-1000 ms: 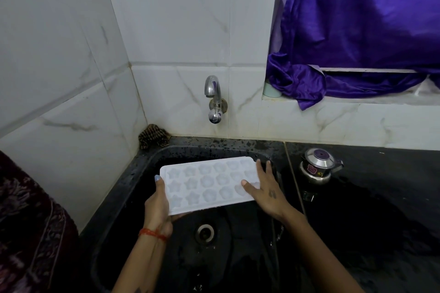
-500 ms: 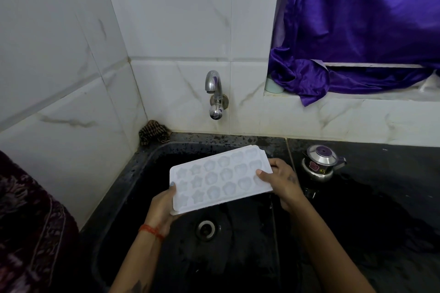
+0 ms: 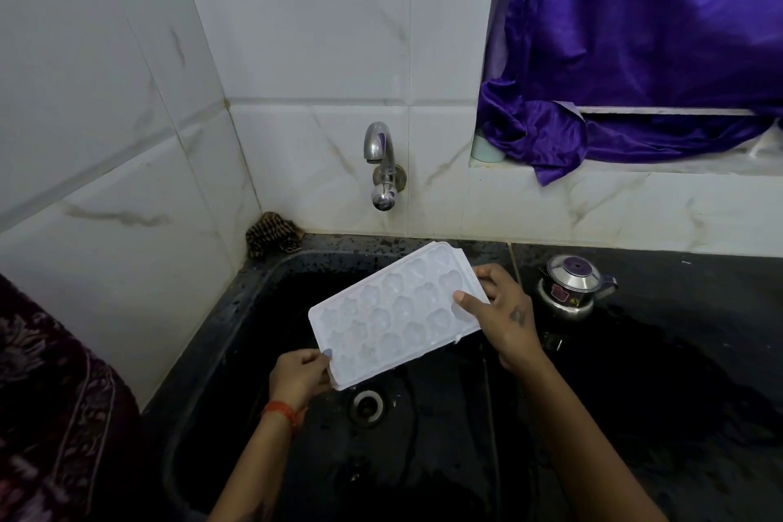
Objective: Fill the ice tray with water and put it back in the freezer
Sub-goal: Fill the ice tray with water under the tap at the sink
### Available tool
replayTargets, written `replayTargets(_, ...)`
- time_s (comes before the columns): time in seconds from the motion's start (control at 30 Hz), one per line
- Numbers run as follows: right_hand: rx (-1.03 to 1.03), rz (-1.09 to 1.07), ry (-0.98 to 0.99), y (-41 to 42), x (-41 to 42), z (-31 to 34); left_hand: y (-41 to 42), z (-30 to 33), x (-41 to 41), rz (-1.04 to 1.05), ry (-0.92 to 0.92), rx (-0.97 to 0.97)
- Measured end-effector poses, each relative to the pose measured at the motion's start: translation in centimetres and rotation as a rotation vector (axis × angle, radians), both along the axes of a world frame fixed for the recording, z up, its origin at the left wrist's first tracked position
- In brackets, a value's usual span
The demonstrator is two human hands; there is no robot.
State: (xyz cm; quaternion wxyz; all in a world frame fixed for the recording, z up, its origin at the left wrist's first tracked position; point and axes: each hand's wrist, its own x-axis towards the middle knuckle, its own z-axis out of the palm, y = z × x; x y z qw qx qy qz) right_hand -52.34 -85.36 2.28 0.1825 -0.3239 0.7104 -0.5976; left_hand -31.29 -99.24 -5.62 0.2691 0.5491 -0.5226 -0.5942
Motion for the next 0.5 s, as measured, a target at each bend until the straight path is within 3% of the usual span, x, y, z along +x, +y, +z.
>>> replayTargets(0.5, -0.072, 0.054, 0.111, -0.03, 0.11, 0.43, 0.20, 0.39, -0.16, 0.028, 0.094, 0.005)
